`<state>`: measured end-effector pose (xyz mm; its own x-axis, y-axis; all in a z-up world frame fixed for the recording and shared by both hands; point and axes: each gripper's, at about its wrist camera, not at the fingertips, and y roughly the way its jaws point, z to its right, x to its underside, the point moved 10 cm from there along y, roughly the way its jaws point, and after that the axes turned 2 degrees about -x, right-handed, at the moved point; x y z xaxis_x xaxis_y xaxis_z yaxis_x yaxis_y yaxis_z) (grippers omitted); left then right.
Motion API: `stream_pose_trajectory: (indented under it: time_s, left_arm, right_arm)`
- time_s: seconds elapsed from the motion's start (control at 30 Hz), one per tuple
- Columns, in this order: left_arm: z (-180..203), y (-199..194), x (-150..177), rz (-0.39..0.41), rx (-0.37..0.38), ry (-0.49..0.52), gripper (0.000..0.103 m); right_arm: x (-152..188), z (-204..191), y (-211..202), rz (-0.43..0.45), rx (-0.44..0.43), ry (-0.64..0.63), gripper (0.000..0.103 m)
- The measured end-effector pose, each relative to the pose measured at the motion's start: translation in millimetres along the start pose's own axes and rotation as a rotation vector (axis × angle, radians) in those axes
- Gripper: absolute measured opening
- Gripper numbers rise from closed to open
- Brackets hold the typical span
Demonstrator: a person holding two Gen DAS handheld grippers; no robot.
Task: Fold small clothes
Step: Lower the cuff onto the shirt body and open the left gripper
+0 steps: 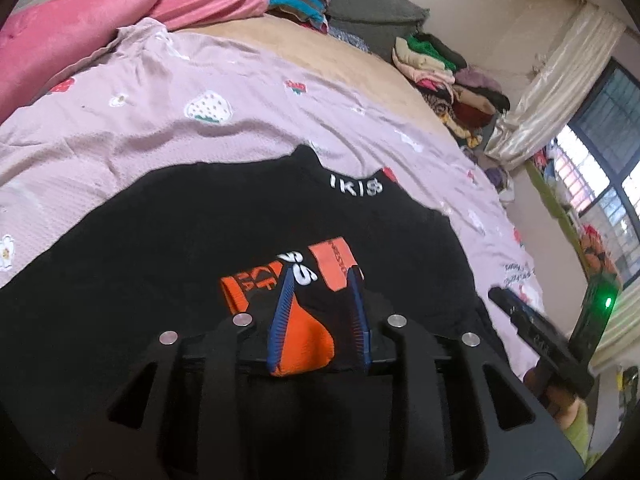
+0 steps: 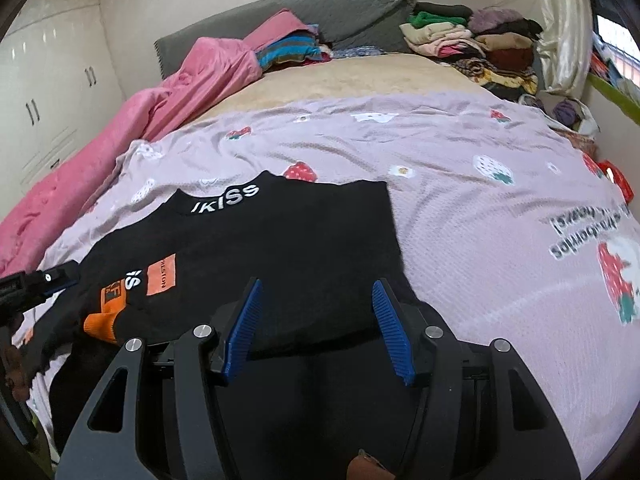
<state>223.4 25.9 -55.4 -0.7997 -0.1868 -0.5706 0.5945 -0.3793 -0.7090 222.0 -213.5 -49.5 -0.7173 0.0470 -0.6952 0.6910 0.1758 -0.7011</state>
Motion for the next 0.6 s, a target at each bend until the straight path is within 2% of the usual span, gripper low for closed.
stream_pose_trajectory:
  time_s: [0.1,0.3,0.5,0.6]
  left_arm:
    - [8.6,14.5,13.6,-0.049,-0.017,0.046,0.028]
    - [-2.9,42.2,47.2,-0.161,-0.096,0.074,0.030]
    - [-11.5,41.5,55.6,-0.161,-0.095,0.063,0.033]
    - [-13.7,39.1,57.3,-0.155,-0.087,0.050,0.034]
  right_arm:
    - [-2.7,-8.5,12.5,-0.030,-0.006,-0.036,0.056]
    - [0.3,-11.5,38.1,-0.100,-0.012,-0.085,0.056]
    - [22.0,19.1,61.5,-0.196,0.083,-0.069,0.056]
    - [32.2,28.9,65.8,-0.203,0.069,-0.035,0.056]
